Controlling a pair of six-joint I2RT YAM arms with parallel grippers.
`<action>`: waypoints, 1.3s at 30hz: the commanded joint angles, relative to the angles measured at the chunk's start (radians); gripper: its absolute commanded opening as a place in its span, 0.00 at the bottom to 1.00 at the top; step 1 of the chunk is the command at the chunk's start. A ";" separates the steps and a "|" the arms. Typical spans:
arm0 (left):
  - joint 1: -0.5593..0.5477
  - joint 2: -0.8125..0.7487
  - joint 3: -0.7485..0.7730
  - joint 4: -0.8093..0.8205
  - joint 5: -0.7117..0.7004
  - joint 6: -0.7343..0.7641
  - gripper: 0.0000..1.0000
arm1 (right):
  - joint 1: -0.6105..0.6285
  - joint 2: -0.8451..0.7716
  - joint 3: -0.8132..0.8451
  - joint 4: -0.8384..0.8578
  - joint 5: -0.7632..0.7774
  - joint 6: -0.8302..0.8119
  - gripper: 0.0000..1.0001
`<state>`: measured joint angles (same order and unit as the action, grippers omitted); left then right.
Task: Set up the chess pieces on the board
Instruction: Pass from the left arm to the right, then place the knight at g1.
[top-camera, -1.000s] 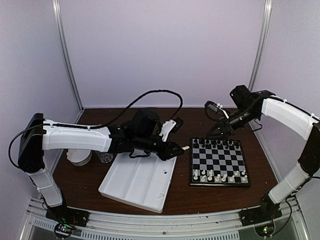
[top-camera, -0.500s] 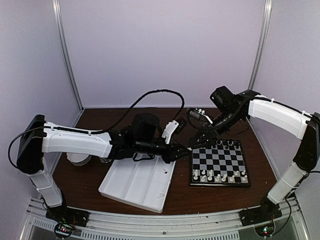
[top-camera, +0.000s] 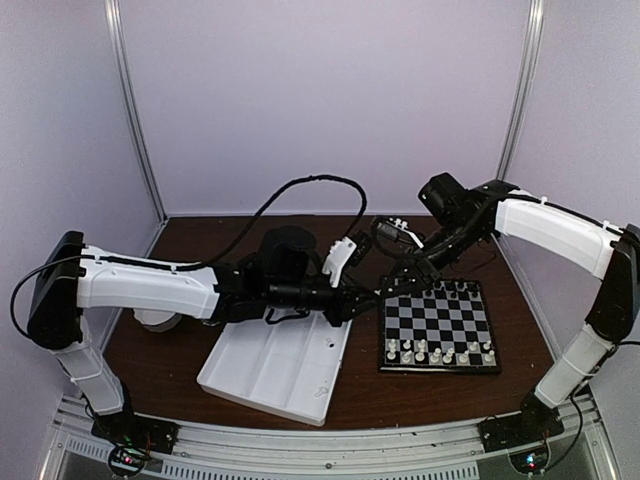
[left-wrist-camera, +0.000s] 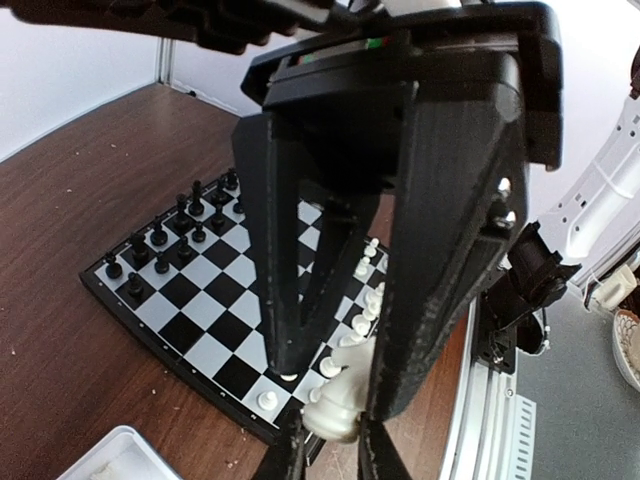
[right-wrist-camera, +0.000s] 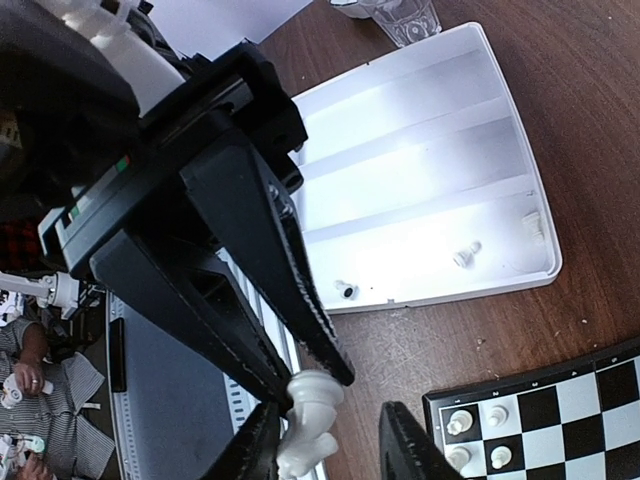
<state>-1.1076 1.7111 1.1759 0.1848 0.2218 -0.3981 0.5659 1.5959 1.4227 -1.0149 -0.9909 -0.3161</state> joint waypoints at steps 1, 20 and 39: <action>-0.014 -0.026 0.001 0.036 -0.037 0.047 0.14 | 0.007 0.015 0.014 0.005 -0.022 0.015 0.22; -0.033 -0.150 -0.097 -0.068 -0.125 0.137 0.70 | -0.044 -0.080 0.020 -0.181 0.226 -0.243 0.07; -0.023 -0.245 -0.214 -0.054 -0.295 0.139 0.75 | -0.092 -0.355 -0.389 -0.374 0.848 -0.484 0.08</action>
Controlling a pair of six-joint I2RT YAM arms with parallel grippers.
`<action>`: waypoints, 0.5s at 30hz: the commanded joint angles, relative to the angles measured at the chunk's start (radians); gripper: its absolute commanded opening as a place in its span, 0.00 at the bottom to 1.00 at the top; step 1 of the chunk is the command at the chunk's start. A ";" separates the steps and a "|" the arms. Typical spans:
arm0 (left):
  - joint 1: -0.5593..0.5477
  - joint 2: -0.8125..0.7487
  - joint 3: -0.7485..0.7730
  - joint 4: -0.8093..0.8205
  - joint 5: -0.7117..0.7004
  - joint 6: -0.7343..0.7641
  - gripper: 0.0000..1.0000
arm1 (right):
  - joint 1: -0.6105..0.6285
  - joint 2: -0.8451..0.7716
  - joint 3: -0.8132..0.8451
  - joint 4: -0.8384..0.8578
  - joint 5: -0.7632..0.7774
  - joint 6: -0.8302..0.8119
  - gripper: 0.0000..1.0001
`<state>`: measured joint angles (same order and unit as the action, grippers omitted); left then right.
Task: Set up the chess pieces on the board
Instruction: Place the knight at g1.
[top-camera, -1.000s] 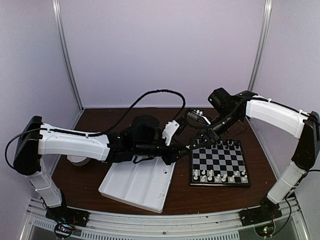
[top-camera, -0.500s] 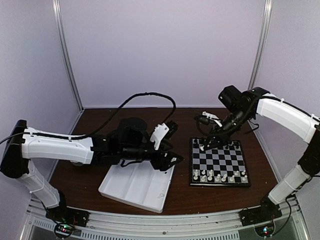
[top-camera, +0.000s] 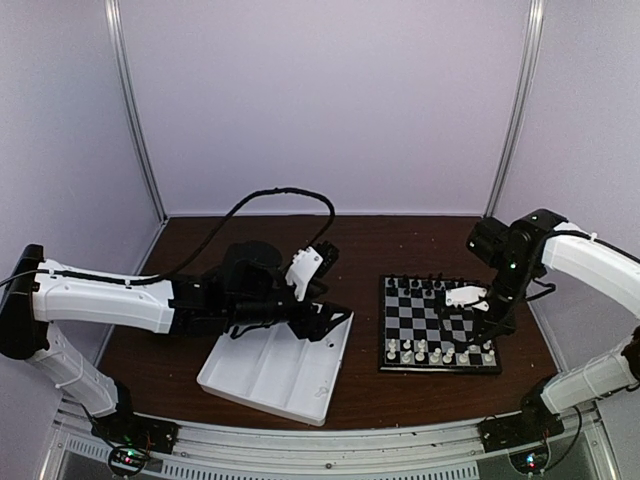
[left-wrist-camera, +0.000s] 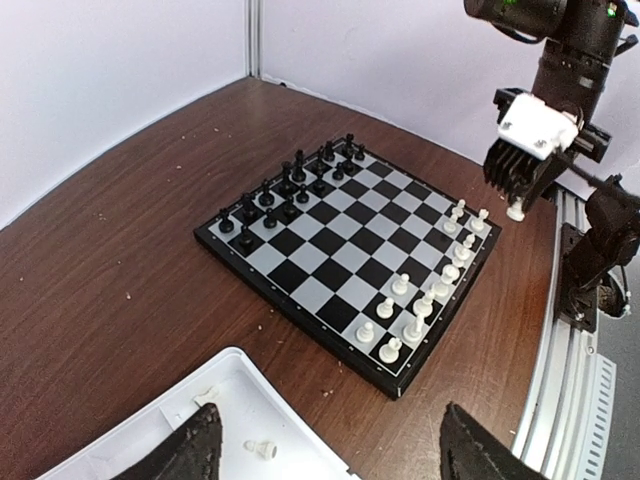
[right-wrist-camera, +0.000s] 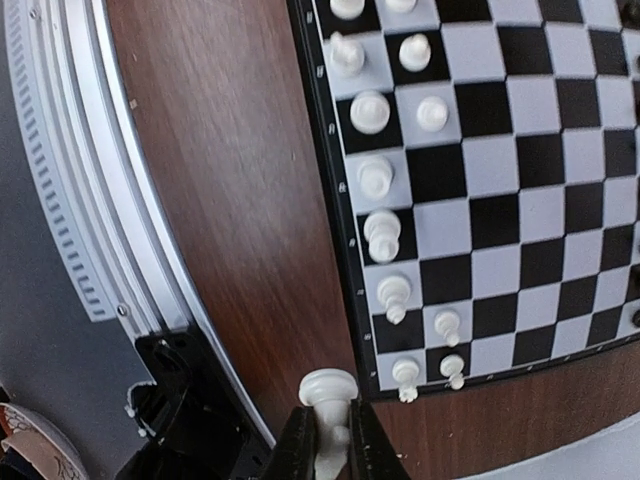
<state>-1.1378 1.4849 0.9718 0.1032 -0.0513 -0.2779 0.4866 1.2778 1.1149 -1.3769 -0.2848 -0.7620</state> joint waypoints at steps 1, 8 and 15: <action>0.007 -0.020 -0.011 0.026 -0.023 0.019 0.75 | -0.015 -0.042 -0.109 0.003 0.157 -0.040 0.08; 0.010 -0.032 -0.032 0.028 -0.018 0.001 0.75 | -0.036 -0.028 -0.214 0.078 0.202 -0.062 0.08; 0.010 -0.025 -0.030 0.029 -0.014 -0.013 0.74 | -0.055 0.004 -0.253 0.171 0.220 -0.090 0.10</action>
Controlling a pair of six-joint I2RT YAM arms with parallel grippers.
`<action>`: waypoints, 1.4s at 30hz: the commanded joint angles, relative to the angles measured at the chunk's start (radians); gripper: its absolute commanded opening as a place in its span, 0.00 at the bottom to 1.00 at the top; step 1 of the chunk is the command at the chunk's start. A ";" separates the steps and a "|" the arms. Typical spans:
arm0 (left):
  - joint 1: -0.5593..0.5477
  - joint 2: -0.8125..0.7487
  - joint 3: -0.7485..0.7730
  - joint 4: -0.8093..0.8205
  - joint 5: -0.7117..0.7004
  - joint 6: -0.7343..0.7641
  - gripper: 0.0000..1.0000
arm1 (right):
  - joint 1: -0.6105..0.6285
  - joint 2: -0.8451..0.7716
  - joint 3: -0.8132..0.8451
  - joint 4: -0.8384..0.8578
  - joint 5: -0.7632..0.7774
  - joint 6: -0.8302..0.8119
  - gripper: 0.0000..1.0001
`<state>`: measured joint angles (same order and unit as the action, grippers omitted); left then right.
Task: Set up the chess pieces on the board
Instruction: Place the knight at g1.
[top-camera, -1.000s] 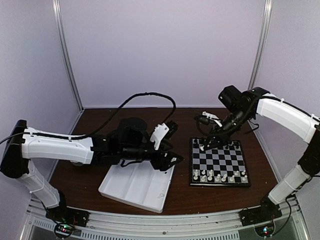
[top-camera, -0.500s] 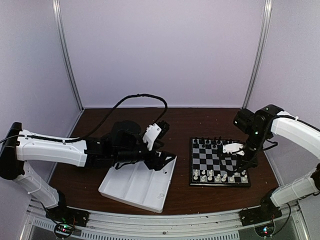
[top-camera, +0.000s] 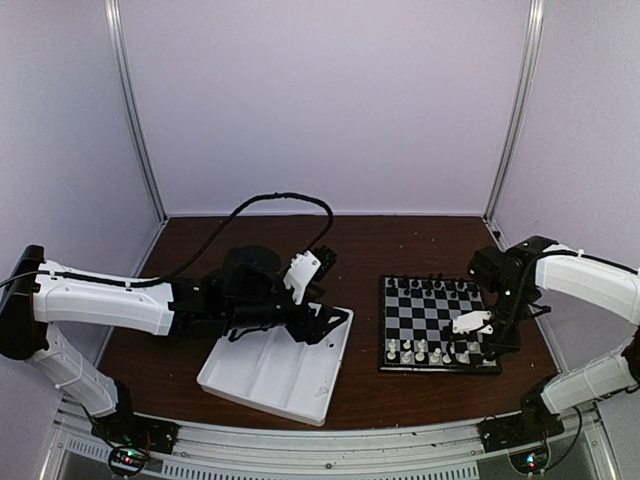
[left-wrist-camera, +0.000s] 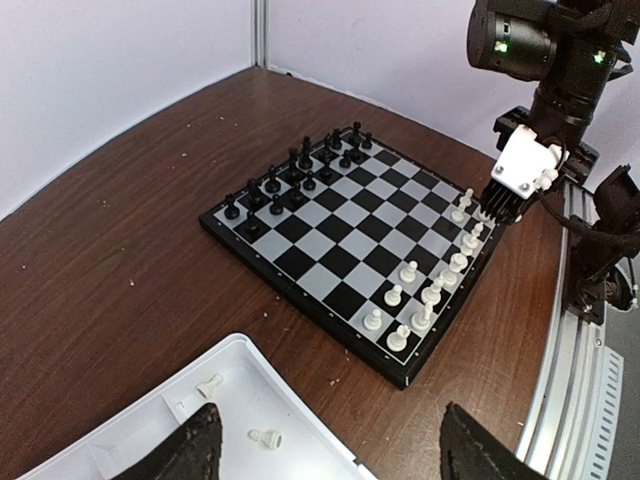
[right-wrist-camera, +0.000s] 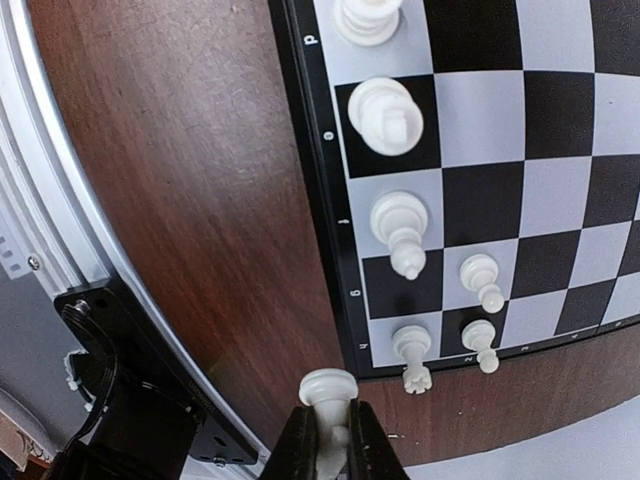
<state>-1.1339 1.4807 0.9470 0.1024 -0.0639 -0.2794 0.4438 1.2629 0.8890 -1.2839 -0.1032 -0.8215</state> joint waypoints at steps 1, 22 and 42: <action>0.005 -0.019 -0.003 0.027 0.000 -0.012 0.74 | -0.014 0.028 -0.032 0.090 0.038 -0.033 0.11; 0.006 0.005 0.022 0.011 0.007 -0.023 0.74 | -0.031 0.156 -0.061 0.237 0.054 -0.058 0.14; 0.006 0.017 0.028 0.011 0.017 -0.021 0.74 | -0.033 0.146 -0.074 0.208 0.063 -0.072 0.18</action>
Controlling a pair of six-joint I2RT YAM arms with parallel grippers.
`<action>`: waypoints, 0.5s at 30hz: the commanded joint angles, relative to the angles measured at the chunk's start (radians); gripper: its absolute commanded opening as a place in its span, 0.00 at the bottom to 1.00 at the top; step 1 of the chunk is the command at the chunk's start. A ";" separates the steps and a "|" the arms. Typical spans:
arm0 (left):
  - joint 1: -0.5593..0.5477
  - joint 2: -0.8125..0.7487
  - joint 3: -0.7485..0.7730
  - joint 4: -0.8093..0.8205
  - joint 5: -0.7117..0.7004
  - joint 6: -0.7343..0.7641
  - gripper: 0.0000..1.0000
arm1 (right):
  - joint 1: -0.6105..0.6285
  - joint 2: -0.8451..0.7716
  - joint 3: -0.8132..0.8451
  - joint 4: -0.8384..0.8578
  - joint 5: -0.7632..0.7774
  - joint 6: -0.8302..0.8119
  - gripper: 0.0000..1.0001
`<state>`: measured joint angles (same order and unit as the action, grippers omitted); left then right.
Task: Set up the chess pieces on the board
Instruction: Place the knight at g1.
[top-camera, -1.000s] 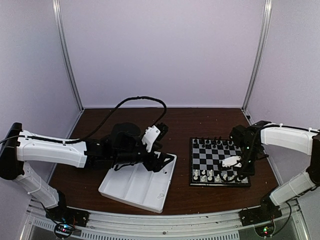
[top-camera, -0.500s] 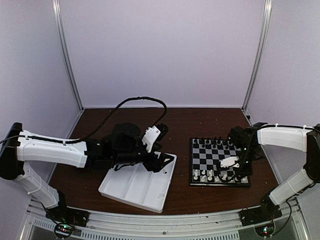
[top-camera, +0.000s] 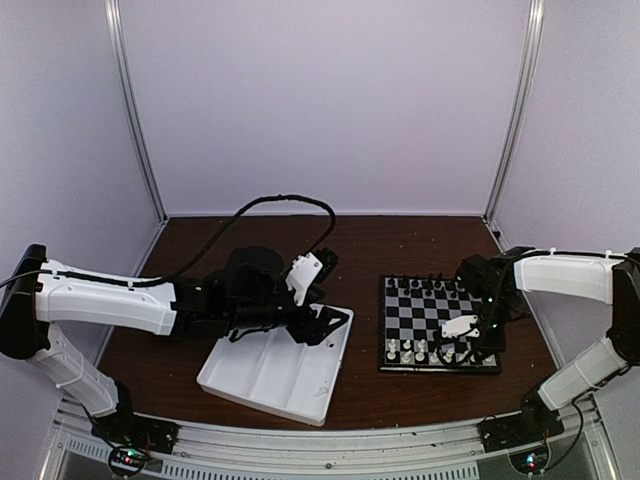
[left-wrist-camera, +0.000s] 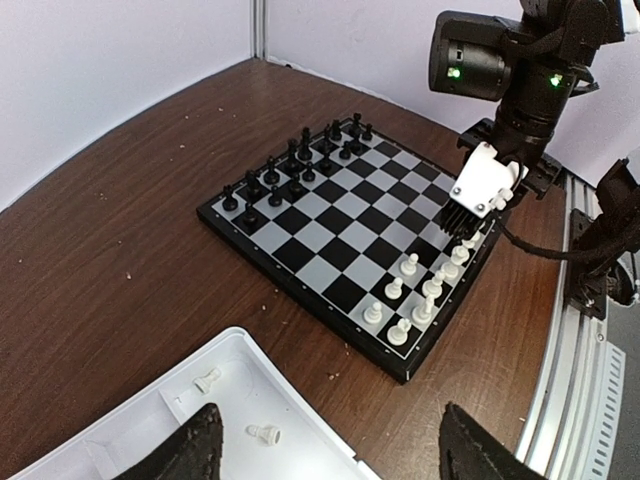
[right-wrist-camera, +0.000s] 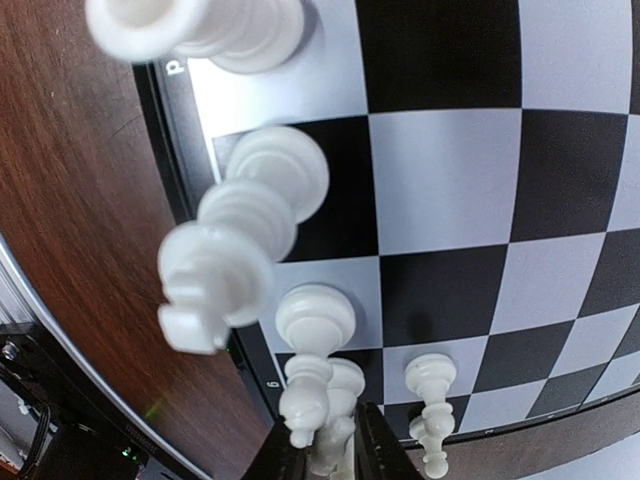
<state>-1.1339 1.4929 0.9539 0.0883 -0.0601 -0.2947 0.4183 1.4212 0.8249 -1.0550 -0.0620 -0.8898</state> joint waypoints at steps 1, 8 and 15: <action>0.005 0.004 0.020 0.026 0.014 -0.006 0.74 | -0.007 -0.015 -0.011 -0.021 0.023 -0.004 0.18; 0.006 0.006 0.020 0.027 0.019 -0.008 0.74 | -0.008 -0.021 -0.012 -0.030 0.028 -0.003 0.14; 0.005 0.008 0.020 0.027 0.021 -0.008 0.74 | -0.007 -0.031 -0.013 -0.034 0.035 -0.006 0.13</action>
<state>-1.1339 1.4929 0.9539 0.0883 -0.0483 -0.2947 0.4183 1.4136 0.8238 -1.0672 -0.0479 -0.8917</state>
